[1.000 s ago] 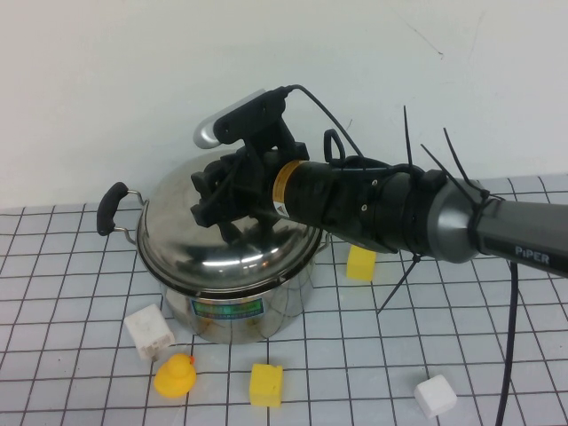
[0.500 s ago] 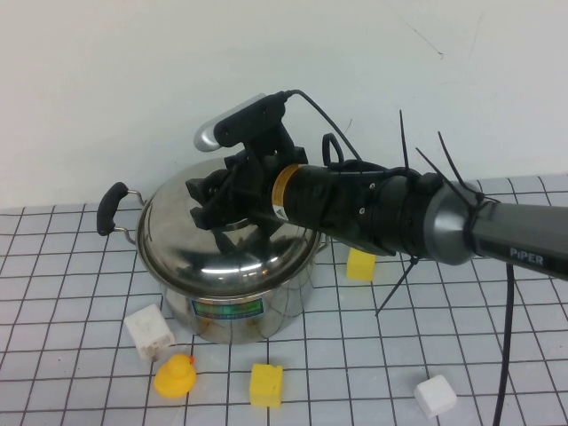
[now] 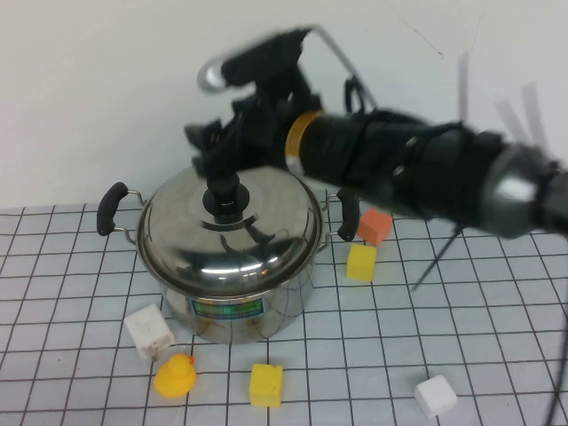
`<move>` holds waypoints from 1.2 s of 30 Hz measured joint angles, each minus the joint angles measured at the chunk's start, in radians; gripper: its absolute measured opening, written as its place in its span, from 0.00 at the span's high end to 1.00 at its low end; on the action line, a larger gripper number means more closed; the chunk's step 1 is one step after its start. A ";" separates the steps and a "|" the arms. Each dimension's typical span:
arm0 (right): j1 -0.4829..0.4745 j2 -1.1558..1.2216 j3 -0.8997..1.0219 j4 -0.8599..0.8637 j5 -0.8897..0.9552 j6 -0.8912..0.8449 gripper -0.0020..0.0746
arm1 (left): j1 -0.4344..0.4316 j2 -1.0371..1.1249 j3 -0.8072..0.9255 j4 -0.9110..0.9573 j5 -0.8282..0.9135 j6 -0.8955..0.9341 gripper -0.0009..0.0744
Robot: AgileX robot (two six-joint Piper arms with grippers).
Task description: Cover the pot
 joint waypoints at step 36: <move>0.000 -1.413 1.032 0.420 0.539 -0.489 0.98 | 0.000 0.000 0.000 0.000 0.000 -0.003 0.99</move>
